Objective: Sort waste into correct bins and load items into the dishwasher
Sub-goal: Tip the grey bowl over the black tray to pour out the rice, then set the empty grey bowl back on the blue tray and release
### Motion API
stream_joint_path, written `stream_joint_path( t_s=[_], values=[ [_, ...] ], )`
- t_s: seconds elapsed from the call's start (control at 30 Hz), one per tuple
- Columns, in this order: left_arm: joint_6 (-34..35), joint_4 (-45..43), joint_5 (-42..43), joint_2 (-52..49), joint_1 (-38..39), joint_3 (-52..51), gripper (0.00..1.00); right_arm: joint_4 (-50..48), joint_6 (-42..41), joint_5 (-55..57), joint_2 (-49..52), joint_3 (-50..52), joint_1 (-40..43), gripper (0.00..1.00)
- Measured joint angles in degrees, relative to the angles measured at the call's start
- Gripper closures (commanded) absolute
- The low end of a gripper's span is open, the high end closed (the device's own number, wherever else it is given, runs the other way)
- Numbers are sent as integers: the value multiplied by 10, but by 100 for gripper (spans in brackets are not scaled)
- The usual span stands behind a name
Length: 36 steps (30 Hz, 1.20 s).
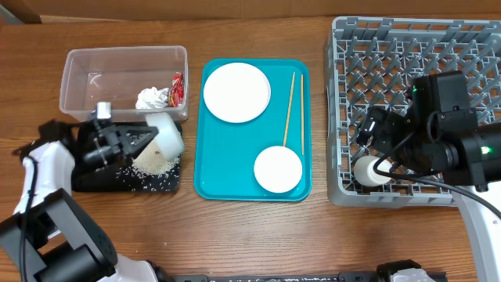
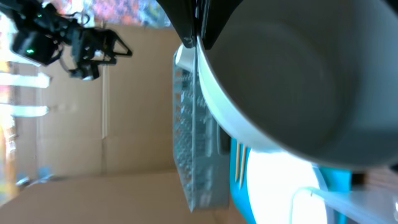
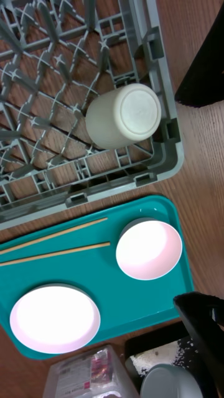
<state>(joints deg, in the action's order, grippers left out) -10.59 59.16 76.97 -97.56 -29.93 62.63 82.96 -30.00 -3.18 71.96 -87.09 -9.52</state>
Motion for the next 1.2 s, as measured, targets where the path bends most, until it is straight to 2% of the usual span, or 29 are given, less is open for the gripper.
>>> stream_joint_path(
  t_s=[0.1, 0.2, 0.23, 0.3, 0.37, 0.43, 0.57, 0.63, 0.73, 1.03, 1.17, 1.2],
  values=[
    [37, 10, -75, 20, 73, 45, 96, -5, 0, 0, 0, 0, 0, 3],
    [85, 2, -170, 44, 181, 91, 96, -5, 0, 0, 0, 0, 0, 3],
    [116, -17, -237, 53, 257, 106, 96, -7, 0, 0, 0, 0, 0, 3],
    [139, -30, -286, 54, 314, 111, 96, -9, 0, 0, 0, 0, 0, 3],
    [189, -54, -427, 49, 453, 111, 96, -11, 0, 0, 0, 0, 0, 3],
    [227, -70, -542, 38, 546, 111, 96, -10, 0, 0, 0, 0, 0, 3],
    [278, -82, -734, 14, 666, 111, 96, -11, 0, 0, 0, 0, 0, 3],
    [294, -82, -794, 12, 690, 111, 96, -11, 0, 0, 0, 0, 0, 3],
    [306, -81, -836, 12, 695, 111, 96, -11, 0, 0, 0, 0, 0, 3],
    [328, -57, -878, 11, 668, 109, 95, -9, 0, 0, 0, 0, 0, 3],
    [332, -59, -896, -6, 661, 109, 83, -9, 0, 0, 0, 0, 0, 3],
    [332, -61, -897, -14, 661, 108, 70, -9, 0, 0, 0, 0, 0, 3]
  ],
)
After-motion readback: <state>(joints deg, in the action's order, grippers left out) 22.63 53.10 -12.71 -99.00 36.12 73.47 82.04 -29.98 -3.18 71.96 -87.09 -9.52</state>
